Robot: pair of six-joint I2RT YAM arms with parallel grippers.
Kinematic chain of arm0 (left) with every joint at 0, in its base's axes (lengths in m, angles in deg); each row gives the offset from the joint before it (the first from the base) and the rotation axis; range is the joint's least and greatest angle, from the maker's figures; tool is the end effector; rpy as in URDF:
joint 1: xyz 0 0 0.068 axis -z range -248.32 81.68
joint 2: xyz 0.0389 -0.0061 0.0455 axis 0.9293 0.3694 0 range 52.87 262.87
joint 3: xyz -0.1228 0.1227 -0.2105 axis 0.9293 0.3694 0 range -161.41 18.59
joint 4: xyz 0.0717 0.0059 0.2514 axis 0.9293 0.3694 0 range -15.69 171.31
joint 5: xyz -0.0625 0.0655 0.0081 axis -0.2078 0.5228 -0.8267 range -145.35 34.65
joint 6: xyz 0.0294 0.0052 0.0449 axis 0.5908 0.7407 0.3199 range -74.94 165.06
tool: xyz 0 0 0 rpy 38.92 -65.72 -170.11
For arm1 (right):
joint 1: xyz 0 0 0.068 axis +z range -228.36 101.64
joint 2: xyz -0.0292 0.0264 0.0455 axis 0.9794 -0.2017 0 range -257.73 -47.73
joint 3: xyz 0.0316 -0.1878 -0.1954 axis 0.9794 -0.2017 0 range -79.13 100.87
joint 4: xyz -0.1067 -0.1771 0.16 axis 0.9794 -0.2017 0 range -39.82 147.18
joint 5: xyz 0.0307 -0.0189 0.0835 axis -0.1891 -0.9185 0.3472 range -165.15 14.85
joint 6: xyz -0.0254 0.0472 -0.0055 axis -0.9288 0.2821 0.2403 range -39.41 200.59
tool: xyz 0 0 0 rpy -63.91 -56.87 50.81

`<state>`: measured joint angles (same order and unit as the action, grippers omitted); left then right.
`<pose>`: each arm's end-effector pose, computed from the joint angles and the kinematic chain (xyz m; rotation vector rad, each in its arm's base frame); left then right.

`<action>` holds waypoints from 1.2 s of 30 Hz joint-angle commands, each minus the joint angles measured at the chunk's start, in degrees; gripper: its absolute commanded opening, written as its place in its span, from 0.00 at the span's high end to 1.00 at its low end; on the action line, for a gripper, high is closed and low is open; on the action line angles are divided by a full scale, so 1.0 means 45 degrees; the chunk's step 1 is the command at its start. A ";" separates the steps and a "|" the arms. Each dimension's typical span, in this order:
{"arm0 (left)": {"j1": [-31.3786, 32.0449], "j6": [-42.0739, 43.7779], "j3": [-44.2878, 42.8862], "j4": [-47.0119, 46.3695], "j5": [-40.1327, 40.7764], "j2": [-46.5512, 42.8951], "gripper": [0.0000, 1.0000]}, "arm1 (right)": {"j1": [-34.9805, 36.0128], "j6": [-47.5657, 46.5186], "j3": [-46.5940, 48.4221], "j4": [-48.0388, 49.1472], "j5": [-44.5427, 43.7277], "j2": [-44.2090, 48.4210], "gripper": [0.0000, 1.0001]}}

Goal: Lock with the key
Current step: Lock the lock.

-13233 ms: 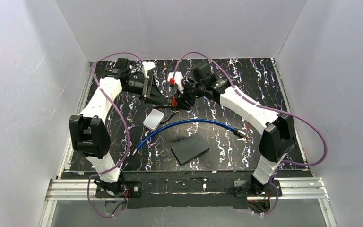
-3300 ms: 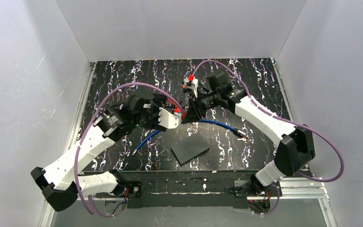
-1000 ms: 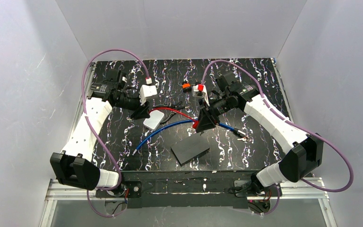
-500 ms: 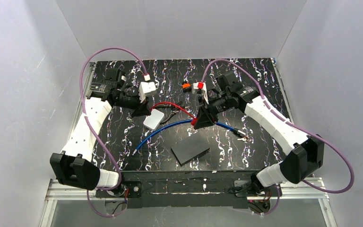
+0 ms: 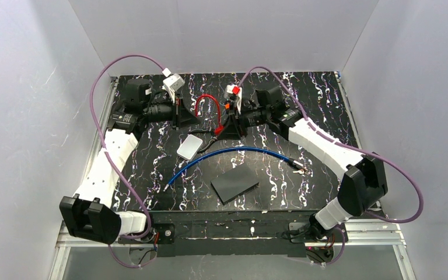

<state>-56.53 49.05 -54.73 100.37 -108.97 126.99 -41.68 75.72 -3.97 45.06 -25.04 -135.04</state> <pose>0.2667 -0.0849 0.3811 0.8402 1.7904 -1.0313 0.2628 0.2298 0.3446 -1.2406 1.6122 1.2204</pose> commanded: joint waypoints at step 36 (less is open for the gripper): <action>0.1604 -0.4949 0.1779 -0.5000 -0.0840 -0.0734 1.00 | 0.0176 0.2433 0.0253 0.3853 -0.0106 -0.0393 0.99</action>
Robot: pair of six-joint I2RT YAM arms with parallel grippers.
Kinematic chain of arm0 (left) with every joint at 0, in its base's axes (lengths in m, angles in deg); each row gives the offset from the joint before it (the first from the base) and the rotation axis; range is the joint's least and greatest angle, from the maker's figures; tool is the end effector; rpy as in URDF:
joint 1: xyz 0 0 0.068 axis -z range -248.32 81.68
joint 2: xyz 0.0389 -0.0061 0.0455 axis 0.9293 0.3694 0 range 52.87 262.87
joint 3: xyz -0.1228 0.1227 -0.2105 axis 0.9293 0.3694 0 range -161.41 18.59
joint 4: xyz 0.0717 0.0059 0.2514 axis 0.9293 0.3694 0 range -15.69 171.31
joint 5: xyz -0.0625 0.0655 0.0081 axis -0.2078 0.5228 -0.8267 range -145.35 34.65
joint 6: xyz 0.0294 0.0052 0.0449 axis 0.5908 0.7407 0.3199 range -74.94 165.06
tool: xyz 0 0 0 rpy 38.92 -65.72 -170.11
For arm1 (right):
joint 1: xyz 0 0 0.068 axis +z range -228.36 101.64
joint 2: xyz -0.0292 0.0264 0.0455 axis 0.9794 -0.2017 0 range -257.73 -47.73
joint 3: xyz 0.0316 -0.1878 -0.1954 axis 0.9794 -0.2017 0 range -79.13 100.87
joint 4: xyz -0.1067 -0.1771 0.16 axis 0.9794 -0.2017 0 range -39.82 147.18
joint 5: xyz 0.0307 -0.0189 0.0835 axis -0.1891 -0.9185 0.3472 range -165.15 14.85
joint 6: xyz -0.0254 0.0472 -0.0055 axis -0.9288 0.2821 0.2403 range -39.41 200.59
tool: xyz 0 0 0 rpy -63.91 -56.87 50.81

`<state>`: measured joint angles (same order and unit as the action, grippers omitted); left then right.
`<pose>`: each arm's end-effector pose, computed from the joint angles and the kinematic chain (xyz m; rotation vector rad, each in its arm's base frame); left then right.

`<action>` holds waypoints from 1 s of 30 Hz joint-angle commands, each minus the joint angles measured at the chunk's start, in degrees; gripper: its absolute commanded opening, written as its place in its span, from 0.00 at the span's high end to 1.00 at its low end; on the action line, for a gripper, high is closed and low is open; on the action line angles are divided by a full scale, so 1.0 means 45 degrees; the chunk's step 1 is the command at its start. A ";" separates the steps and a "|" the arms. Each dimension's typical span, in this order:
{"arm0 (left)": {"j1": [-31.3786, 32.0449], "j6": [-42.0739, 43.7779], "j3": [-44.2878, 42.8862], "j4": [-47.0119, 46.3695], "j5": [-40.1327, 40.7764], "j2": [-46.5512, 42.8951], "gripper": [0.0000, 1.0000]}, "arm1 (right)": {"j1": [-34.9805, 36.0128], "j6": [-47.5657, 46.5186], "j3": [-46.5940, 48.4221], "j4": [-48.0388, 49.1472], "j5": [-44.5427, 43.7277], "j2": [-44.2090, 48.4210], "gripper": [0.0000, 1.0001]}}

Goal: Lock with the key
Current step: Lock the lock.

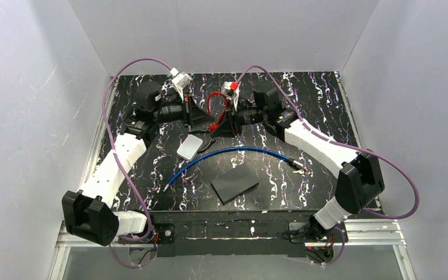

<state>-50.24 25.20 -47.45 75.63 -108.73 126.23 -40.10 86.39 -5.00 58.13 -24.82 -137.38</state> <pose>0.2660 -0.1169 0.3805 0.7010 1.6941 -1.2704 0.2689 0.2470 0.3456 -1.1449 1.5646 1.3223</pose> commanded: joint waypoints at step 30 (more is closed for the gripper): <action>-0.1071 -0.1420 -0.0912 -0.0880 -0.1165 -0.0316 0.51 | -0.0661 0.0917 -0.1063 0.2118 0.1597 0.0310 0.99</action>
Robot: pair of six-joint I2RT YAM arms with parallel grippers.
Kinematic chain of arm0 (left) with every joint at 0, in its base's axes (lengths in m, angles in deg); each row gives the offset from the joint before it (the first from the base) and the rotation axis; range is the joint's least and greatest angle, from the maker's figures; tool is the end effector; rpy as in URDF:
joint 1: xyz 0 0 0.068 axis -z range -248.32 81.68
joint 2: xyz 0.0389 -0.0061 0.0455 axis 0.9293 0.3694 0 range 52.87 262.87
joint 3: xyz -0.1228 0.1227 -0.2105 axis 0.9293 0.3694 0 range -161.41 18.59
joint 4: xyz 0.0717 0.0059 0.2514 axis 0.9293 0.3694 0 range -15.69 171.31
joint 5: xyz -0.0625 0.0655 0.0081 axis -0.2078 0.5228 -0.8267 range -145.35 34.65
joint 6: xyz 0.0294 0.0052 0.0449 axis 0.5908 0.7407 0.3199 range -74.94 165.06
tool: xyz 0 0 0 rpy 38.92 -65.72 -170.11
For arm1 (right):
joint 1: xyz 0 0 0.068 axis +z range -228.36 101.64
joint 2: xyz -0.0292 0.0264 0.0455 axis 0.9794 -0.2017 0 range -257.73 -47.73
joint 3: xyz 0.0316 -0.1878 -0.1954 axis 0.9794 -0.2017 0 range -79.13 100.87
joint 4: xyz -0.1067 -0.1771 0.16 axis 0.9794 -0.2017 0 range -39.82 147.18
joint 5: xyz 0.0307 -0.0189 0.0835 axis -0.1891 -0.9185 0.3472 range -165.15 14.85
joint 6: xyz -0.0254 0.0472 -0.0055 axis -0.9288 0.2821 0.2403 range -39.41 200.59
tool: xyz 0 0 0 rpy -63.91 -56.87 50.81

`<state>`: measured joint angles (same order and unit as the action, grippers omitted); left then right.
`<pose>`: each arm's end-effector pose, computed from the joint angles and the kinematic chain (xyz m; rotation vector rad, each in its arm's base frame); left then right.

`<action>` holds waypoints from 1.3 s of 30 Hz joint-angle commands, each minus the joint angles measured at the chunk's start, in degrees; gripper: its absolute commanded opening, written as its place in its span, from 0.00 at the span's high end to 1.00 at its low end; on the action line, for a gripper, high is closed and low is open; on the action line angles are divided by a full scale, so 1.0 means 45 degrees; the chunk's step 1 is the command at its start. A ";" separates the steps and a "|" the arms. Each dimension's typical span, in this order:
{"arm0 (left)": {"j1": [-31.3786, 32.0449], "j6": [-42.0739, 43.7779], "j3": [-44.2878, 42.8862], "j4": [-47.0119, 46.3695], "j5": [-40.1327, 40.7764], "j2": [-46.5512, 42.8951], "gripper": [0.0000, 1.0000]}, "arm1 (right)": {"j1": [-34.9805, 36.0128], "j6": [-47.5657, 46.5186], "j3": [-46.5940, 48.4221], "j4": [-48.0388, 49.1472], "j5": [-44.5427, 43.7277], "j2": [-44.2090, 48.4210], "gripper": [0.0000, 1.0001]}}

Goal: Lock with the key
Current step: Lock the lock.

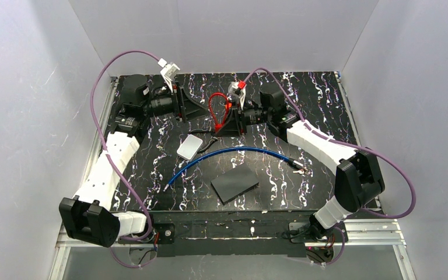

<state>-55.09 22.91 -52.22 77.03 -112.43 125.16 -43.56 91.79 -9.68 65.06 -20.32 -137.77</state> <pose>0.2650 -0.0930 0.4119 0.6740 1.6391 -1.2663 0.2813 0.2309 0.3269 -1.0860 1.5906 1.4053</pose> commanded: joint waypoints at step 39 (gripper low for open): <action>0.0558 -0.1442 0.1143 -0.0473 -0.1296 -0.0047 1.00 | 0.0214 0.1589 0.0819 0.1120 0.0590 0.0385 0.46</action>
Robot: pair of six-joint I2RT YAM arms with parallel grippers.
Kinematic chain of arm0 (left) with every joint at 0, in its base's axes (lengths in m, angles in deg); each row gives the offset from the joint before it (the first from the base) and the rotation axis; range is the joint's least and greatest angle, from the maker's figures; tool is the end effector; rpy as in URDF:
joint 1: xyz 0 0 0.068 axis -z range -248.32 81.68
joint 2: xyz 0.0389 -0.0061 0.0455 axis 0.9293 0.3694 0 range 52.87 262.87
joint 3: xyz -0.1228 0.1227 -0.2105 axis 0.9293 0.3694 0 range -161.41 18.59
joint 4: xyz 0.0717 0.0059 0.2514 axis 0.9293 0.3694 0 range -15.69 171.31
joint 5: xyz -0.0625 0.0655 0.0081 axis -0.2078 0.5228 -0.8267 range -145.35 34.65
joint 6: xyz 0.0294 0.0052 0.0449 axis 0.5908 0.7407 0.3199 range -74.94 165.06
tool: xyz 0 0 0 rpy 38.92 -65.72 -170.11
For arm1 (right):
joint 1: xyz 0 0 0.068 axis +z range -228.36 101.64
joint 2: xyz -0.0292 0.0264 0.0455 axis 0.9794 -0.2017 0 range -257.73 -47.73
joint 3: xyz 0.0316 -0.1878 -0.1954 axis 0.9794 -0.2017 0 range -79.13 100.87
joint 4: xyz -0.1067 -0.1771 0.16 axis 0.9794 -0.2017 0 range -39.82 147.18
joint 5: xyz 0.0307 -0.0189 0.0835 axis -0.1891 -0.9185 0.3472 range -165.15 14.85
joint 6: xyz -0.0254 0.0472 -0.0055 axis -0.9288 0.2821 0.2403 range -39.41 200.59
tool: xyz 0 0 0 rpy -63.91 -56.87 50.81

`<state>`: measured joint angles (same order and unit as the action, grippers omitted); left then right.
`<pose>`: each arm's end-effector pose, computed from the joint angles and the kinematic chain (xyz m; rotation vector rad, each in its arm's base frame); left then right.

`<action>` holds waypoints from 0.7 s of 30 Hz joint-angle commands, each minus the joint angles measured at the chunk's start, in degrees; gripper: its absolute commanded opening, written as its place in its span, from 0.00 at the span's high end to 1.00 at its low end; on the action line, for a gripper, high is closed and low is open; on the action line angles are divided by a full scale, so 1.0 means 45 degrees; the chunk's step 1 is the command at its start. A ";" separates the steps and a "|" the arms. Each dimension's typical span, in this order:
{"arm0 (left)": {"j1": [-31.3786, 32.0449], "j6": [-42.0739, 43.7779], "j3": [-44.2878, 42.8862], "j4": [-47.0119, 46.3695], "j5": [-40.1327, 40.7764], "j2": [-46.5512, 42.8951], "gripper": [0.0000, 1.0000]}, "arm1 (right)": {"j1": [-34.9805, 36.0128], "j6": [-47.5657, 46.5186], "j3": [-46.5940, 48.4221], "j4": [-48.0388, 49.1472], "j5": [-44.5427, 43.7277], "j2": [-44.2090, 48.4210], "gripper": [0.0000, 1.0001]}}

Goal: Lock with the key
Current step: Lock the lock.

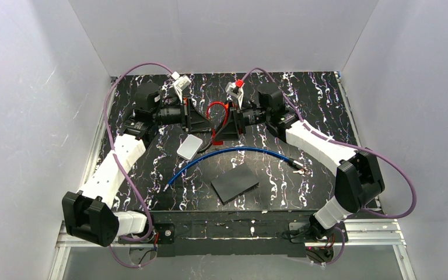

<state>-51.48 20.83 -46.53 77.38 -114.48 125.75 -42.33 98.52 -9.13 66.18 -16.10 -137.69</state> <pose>0.2627 -0.1114 0.3749 0.6891 1.7553 -1.4022 0.2741 0.2371 0.3329 -1.0909 1.6119 1.5500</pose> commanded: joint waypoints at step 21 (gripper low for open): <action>-0.0543 -0.1745 -0.0242 -0.1327 -0.0824 0.0216 1.00 | 0.0176 0.1524 -0.0376 0.2572 -0.0153 0.0126 0.54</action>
<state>-53.91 13.05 -46.51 73.01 -116.82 126.71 -42.05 104.47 -10.57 73.74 -17.31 -137.69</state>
